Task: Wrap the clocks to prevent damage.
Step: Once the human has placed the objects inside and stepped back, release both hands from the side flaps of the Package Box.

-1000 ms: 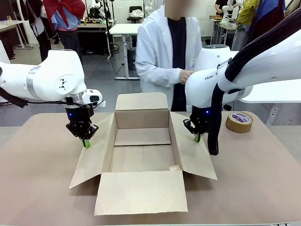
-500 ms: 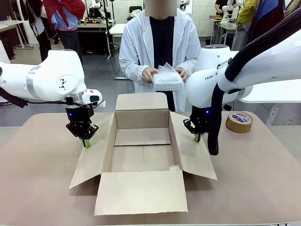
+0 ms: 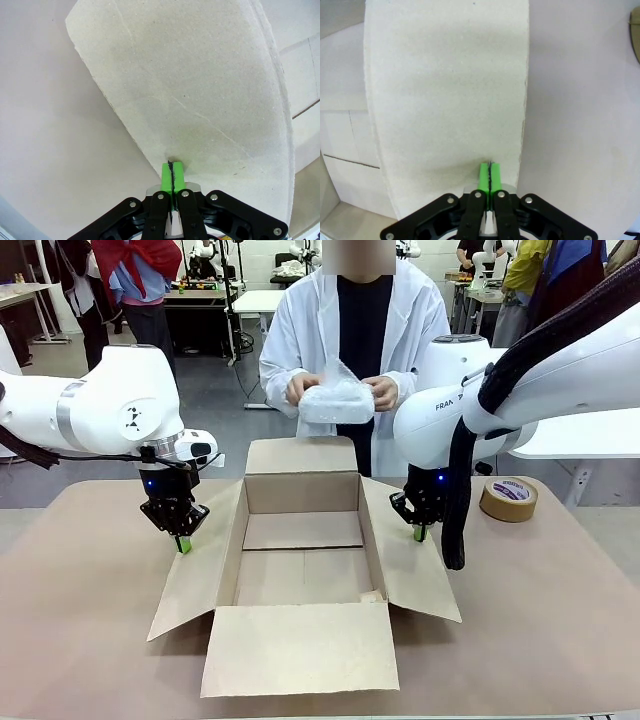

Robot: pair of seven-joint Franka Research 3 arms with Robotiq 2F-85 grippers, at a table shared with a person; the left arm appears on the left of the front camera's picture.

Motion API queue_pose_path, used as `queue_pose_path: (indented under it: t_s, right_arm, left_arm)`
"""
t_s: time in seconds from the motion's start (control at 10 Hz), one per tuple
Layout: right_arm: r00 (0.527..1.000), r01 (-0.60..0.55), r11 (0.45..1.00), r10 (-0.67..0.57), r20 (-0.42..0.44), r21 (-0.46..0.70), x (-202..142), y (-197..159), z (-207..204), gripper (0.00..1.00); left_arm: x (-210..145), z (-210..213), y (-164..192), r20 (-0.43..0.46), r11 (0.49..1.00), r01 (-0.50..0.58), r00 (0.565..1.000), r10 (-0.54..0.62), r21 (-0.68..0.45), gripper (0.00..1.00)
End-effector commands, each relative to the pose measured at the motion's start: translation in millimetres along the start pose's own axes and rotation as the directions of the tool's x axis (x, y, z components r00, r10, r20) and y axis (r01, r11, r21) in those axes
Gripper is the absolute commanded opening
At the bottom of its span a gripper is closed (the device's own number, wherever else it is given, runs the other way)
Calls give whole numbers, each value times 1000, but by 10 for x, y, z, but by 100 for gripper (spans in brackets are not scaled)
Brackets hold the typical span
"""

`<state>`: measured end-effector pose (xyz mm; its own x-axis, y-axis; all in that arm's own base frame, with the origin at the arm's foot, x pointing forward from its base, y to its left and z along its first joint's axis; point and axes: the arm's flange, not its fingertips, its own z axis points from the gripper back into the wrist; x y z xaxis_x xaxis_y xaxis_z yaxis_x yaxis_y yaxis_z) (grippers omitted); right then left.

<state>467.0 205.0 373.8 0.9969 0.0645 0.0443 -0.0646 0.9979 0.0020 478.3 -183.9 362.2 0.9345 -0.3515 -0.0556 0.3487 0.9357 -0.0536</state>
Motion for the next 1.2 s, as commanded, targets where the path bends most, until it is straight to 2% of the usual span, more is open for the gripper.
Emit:
queue_pose_path:
  t_s: [0.0, 1.1]
  right_arm:
    - [1000, 7, 1000, -7, 1, -16, -18, -2, -32, 1]
    - [1000, 7, 1000, -7, 1, -16, -18, -2, -32, 1]
  left_arm:
    - [-7, -13, 1, -3, 1000, 2, 1000, -2, 6, 0]
    - [-7, -13, 1, -3, 1000, 2, 1000, -2, 6, 0]
